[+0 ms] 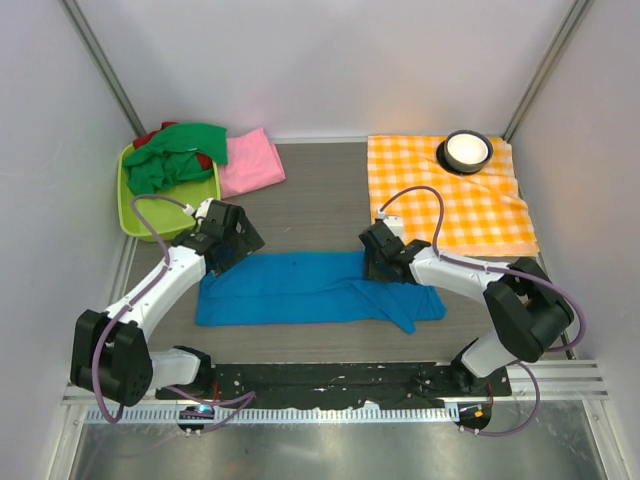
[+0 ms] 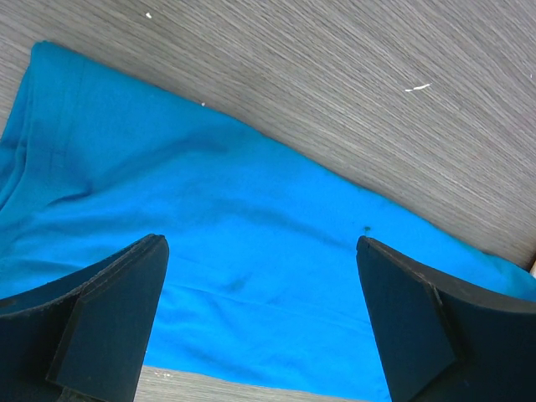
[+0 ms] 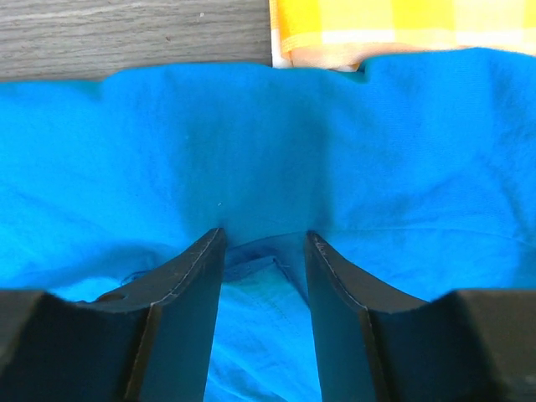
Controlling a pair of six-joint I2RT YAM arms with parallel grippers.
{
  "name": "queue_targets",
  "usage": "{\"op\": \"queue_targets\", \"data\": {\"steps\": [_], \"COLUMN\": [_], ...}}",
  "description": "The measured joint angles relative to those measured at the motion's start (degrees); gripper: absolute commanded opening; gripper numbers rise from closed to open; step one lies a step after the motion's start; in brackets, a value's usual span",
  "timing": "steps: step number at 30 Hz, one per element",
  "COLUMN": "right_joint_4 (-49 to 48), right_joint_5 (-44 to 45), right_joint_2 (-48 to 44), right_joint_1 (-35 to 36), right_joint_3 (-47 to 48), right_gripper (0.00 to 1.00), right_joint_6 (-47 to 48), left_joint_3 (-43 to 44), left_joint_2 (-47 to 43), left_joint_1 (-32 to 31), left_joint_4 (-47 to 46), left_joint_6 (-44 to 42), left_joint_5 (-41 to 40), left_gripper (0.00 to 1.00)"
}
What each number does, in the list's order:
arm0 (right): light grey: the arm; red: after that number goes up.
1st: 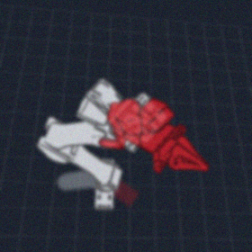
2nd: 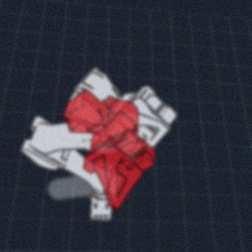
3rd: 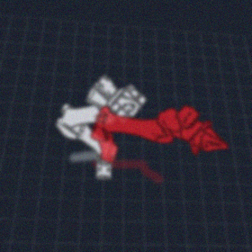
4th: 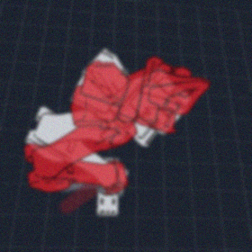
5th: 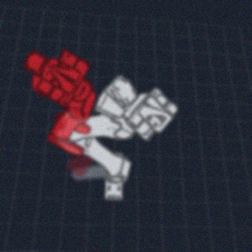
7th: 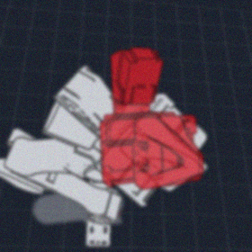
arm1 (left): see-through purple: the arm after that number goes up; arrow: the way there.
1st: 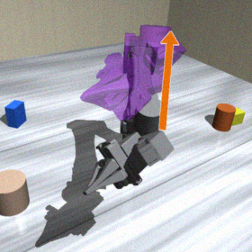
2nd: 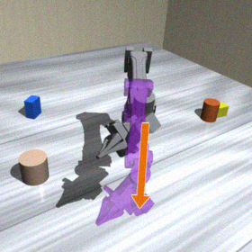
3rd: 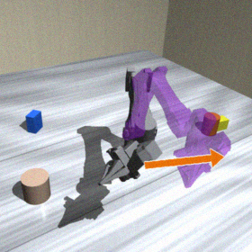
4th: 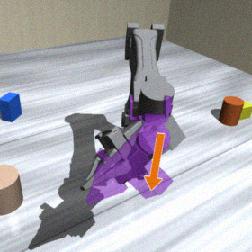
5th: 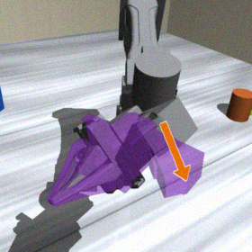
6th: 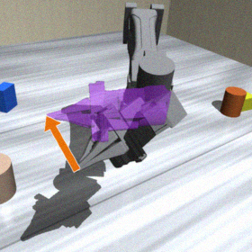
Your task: Fold and stack the t-shirts
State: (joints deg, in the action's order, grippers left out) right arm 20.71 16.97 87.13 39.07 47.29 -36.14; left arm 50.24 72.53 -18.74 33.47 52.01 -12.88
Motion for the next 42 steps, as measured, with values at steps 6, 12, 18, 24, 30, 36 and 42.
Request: {"op": "queue_targets", "data": {"steps": [6,12,18,24,30,36,42], "right_joint_4": [0.8,2.1,3.7,5.6,7.0,9.8,15.5], "right_joint_5": [0.0,0.2,0.6,0.4,-1.4,-1.3,9.1], "right_joint_2": [-1.1,-3.5,-4.5,-5.9,-6.3,-6.3,-11.6], "right_joint_1": [0.6,1.3,2.6,7.7,15.4,22.2,24.3], "right_joint_3": [-0.5,-0.6,-0.7,-1.1,-1.1,-1.0,0.4], "right_gripper": [0.33,0.07,0.01,0.01,0.20,0.69,0.96], "right_joint_6": [-0.1,-0.5,-1.2,-2.2,-4.2,-6.5,-10.3], "left_joint_3": [-0.3,-1.0,-1.3,-1.8,-2.6,-4.2,-6.4], "left_joint_2": [0.2,0.3,0.3,0.3,-0.1,-2.1,-5.3], "left_joint_1": [0.0,0.0,0.0,0.0,0.0,0.0,-0.1], "left_joint_4": [-0.2,-0.2,-0.3,-0.4,-0.6,-0.6,-1.5], "left_joint_6": [0.0,0.0,0.0,0.0,0.0,0.1,0.0], "left_joint_5": [0.1,0.5,0.6,0.8,1.1,2.0,4.7], "left_gripper": [1.00,1.00,1.00,1.00,1.00,1.00,1.00]}}
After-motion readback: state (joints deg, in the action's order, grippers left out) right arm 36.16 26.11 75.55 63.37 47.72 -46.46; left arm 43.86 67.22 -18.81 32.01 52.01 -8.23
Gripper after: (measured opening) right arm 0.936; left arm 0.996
